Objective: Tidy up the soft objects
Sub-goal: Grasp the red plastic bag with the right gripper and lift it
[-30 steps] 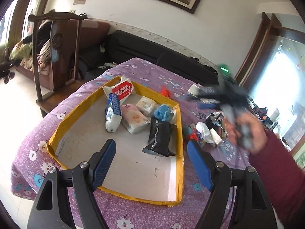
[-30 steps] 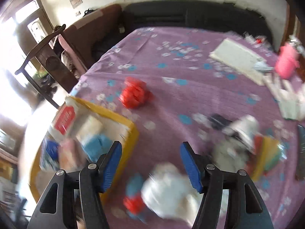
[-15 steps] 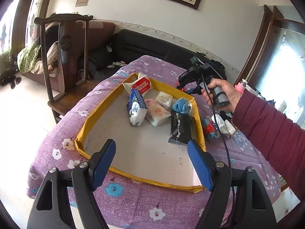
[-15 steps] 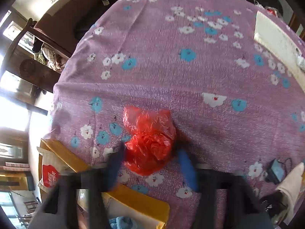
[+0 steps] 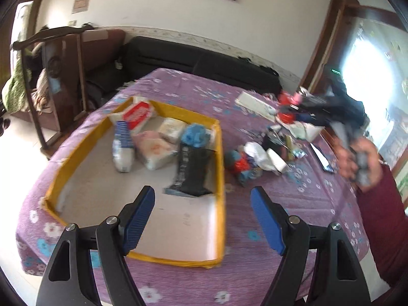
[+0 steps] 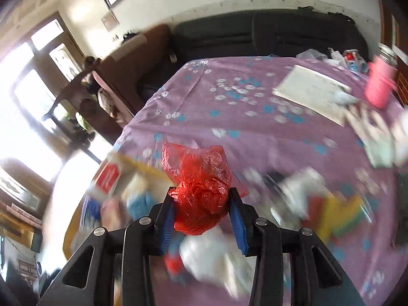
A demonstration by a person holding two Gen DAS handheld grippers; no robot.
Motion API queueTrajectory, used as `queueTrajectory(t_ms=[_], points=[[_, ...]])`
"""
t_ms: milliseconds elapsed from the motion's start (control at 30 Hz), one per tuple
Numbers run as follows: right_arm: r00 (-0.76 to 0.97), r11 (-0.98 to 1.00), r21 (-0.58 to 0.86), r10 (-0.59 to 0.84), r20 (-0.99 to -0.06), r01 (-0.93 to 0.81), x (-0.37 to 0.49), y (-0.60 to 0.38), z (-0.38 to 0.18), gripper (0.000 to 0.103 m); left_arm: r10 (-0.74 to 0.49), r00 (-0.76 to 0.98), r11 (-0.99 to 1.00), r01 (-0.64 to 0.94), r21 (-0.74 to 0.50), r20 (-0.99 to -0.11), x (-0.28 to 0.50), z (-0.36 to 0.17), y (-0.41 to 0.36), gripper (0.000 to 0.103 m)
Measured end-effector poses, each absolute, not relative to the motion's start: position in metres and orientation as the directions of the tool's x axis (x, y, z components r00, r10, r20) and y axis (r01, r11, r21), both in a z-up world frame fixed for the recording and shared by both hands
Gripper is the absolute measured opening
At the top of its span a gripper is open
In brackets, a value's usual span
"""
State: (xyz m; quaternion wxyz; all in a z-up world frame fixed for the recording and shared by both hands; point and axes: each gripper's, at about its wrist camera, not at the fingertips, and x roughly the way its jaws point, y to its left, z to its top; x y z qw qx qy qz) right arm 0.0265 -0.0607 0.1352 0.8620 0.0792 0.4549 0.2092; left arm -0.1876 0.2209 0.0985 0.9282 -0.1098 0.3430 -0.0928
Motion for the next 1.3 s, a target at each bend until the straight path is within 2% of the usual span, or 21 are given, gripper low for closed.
queueTrajectory(t_ms=[167, 300, 500, 667, 767, 867, 900, 1000, 1200, 1300], points=[[0.568, 0.928, 0.282, 0.373, -0.733, -0.244, -0.053, -0.136, 0.113, 0.045, -0.307, 0.686, 0.951, 0.196, -0.239, -0.659, -0.167, 0.093, 0.158, 0.077], [0.568, 0.94, 0.293, 0.338, -0.751, -0.172, -0.07, -0.178, 0.072, 0.045, -0.298, 0.65, 0.954, 0.235, -0.187, -0.699, -0.14, 0.086, 0.113, 0.077], [0.572, 0.885, 0.453, 0.427, -0.7, -0.106, -0.06, -0.218, 0.027, 0.044, -0.275, 0.617, 0.958, 0.244, -0.153, -0.737, -0.092, 0.087, 0.076, 0.077], [0.571, 0.822, 0.564, 0.503, -0.648, -0.084, -0.059, -0.234, 0.016, 0.045, -0.32, 0.595, 0.931, 0.342, -0.128, -0.737, -0.056, 0.085, 0.032, 0.077], [0.594, 0.843, 0.533, 0.464, -0.657, -0.071, -0.062, -0.238, 0.019, 0.046, -0.293, 0.575, 0.931, 0.352, -0.092, -0.764, -0.028, 0.066, 0.004, 0.077], [0.585, 0.838, 0.543, 0.469, -0.661, -0.059, -0.062, -0.241, 0.015, 0.046, -0.188, 0.548, 0.94, 0.34, 0.012, -0.815, -0.006, 0.036, -0.021, 0.077], [0.586, 0.84, 0.539, 0.465, -0.664, -0.056, -0.063, -0.241, 0.016, 0.046, -0.195, 0.502, 0.936, 0.353, -0.006, -0.843, -0.004, 0.027, -0.025, 0.076], [0.594, 0.852, 0.522, 0.444, -0.671, -0.047, -0.065, -0.242, 0.016, 0.046, -0.298, 0.401, 0.897, 0.427, -0.111, -0.866, -0.022, 0.021, -0.032, 0.067], [0.576, 0.84, 0.542, 0.461, -0.675, -0.038, -0.063, -0.248, 0.011, 0.047, -0.33, 0.434, 0.886, 0.449, -0.117, -0.838, -0.059, 0.038, -0.026, 0.068], [0.575, 0.837, 0.547, 0.463, -0.675, -0.033, -0.062, -0.249, 0.01, 0.047, -0.304, 0.464, 0.89, 0.45, -0.074, -0.832, -0.055, 0.037, -0.038, 0.07]])
